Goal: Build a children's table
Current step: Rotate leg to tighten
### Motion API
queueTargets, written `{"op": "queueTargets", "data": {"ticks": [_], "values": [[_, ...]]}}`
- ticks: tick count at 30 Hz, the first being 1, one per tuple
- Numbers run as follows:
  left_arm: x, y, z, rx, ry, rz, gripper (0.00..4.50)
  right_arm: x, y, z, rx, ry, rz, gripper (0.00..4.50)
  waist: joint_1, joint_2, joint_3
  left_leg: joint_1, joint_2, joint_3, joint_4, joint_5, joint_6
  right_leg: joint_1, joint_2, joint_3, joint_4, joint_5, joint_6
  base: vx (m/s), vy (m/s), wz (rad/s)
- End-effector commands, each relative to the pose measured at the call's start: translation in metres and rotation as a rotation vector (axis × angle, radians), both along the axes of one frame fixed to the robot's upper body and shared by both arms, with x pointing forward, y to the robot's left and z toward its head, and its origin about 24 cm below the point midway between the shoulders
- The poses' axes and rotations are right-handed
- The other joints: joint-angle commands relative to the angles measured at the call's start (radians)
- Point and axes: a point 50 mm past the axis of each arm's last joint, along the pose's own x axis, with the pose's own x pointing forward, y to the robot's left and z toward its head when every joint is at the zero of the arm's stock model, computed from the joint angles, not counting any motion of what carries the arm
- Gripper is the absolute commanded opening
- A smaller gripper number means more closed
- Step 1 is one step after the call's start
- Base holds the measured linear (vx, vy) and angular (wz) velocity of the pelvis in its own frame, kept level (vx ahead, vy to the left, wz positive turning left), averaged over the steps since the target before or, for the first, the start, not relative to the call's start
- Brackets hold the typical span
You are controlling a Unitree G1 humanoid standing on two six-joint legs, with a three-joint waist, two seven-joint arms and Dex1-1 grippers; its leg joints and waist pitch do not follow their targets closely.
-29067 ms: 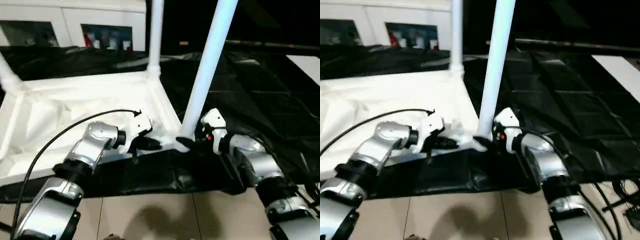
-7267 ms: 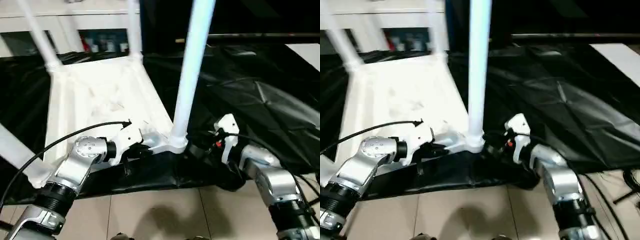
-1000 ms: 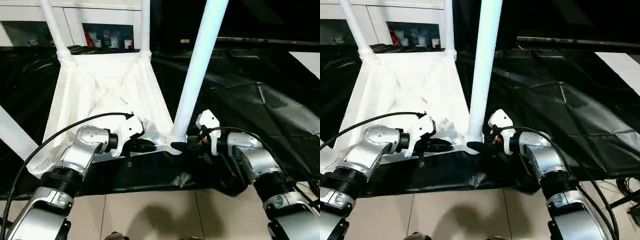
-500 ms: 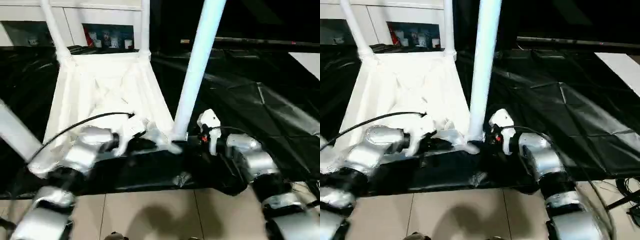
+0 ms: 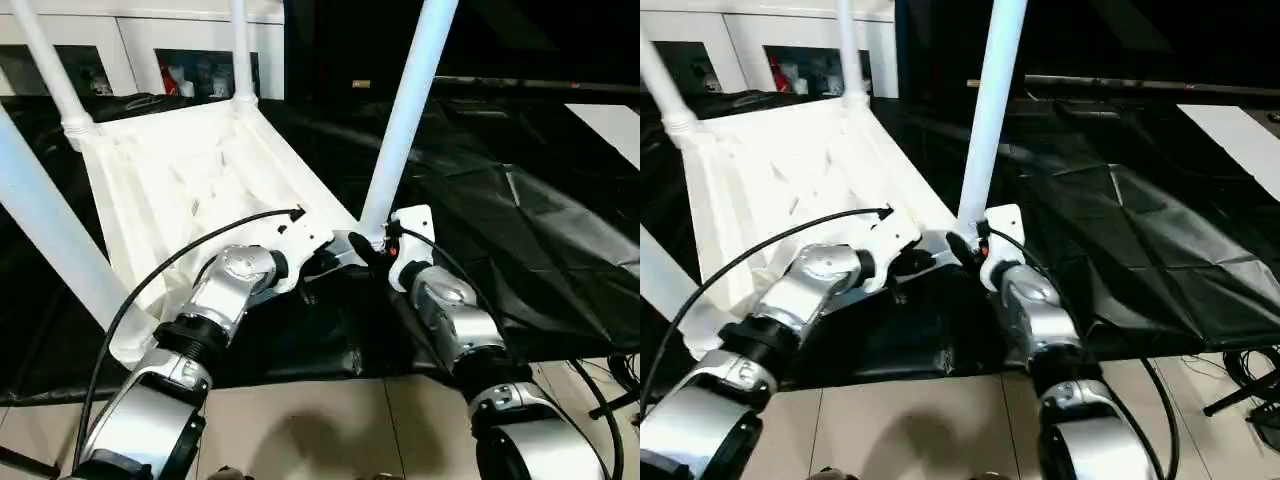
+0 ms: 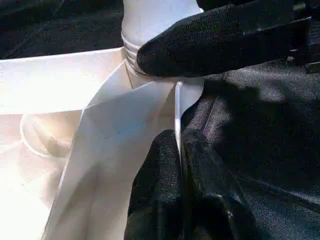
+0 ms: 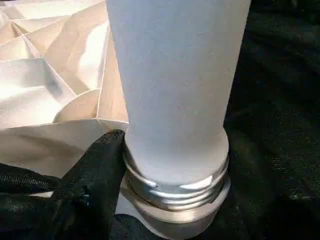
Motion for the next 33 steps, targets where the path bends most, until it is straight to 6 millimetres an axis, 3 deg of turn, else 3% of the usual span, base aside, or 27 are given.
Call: {"op": "queueTargets", "data": {"ticks": [1, 5, 8, 11, 12, 16, 19, 20, 23, 24, 33], "values": [[-0.010, -0.015, -0.004, -0.035, 0.017, -0.119, 0.00, -0.001, 0.019, 0.014, 0.030, -0.077, 0.150, 3.50, 0.000, -0.004, -0.071, 0.012, 0.019, -0.007, -0.064, -0.211, 0.035, 0.044, -0.055, 0.034, -0.071, -0.170, -0.217, 0.000, 0.000, 0.00], [-0.012, -0.006, -0.005, -0.050, 0.039, -0.146, 0.00, -0.003, 0.012, 0.019, -0.005, -0.099, 0.258, 3.86, 0.002, -0.003, -0.069, 0.012, 0.020, -0.007, -0.065, -0.214, 0.042, 0.044, -0.056, 0.034, -0.074, -0.197, -0.215, 0.000, 0.000, 0.00], [-0.017, 0.008, -0.005, -0.053, 0.054, -0.215, 0.00, -0.011, -0.006, 0.024, -0.082, -0.099, 0.439, 3.86, 0.008, -0.007, -0.067, 0.010, 0.023, -0.009, -0.066, -0.211, 0.056, 0.049, -0.055, 0.033, -0.075, -0.199, -0.205, 0.000, 0.000, 0.00], [-0.022, 0.019, -0.005, -0.041, 0.084, -0.268, 0.00, -0.016, -0.020, 0.025, -0.123, -0.081, 0.536, 3.86, 0.009, -0.003, -0.065, 0.017, 0.024, -0.006, -0.066, -0.238, 0.050, 0.038, -0.057, 0.035, -0.079, -0.242, -0.204, 0.000, 0.000, 0.00], [-0.024, 0.023, -0.004, -0.042, 0.097, -0.287, 0.00, -0.018, -0.025, 0.026, -0.131, -0.069, 0.568, 3.86, 0.010, -0.002, -0.065, 0.016, 0.025, -0.009, -0.067, -0.247, 0.045, 0.040, -0.057, 0.035, -0.080, -0.259, -0.205, 0.000, 0.000, 0.00], [-0.029, 0.032, 0.000, -0.060, 0.129, -0.354, 0.00, -0.024, -0.033, 0.026, -0.147, -0.032, 0.659, 3.86, 0.011, -0.001, -0.067, 0.017, 0.027, -0.008, -0.069, -0.245, 0.035, 0.040, -0.054, 0.034, -0.074, -0.231, -0.214, 0.000, 0.000, 0.00], [-0.032, 0.036, 0.003, -0.071, 0.149, -0.381, 0.00, -0.028, -0.036, 0.025, -0.154, 0.012, 0.722, 3.86, 0.013, -0.002, -0.070, 0.014, 0.027, -0.005, -0.065, -0.199, 0.046, 0.043, -0.053, 0.033, -0.064, -0.156, -0.238, 0.000, 0.000, 0.00], [-0.032, 0.037, 0.004, -0.069, 0.146, -0.380, 0.00, -0.028, -0.036, 0.025, -0.164, 0.015, 0.728, 3.86, 0.013, -0.006, -0.070, 0.013, 0.027, -0.005, -0.064, -0.192, 0.050, 0.043, -0.054, 0.033, -0.064, -0.148, -0.240, 0.000, 0.000, 0.00], [-0.032, 0.039, 0.004, -0.068, 0.140, -0.375, 0.00, -0.027, -0.036, 0.025, -0.164, 0.018, 0.728, 3.86, 0.016, -0.005, -0.069, 0.014, 0.026, -0.004, -0.063, -0.188, 0.051, 0.042, -0.056, 0.034, -0.064, -0.155, -0.240, 0.000, 0.000, 0.00], [-0.032, 0.039, 0.004, -0.069, 0.140, -0.375, 0.00, -0.027, -0.036, 0.025, -0.161, 0.019, 0.728, 3.60, 0.017, -0.007, -0.069, 0.014, 0.026, -0.004, -0.063, -0.191, 0.049, 0.043, -0.057, 0.034, -0.065, -0.168, -0.236, 0.000, 0.000, 0.00], [-0.034, 0.039, 0.003, -0.077, 0.147, -0.377, 0.00, -0.028, -0.035, 0.026, -0.132, 0.033, 0.745, 2.85, 0.017, -0.006, -0.070, 0.015, 0.026, -0.004, -0.063, -0.180, 0.048, 0.042, -0.055, 0.034, -0.063, -0.156, -0.235, 0.000, 0.000, 0.00]]}}
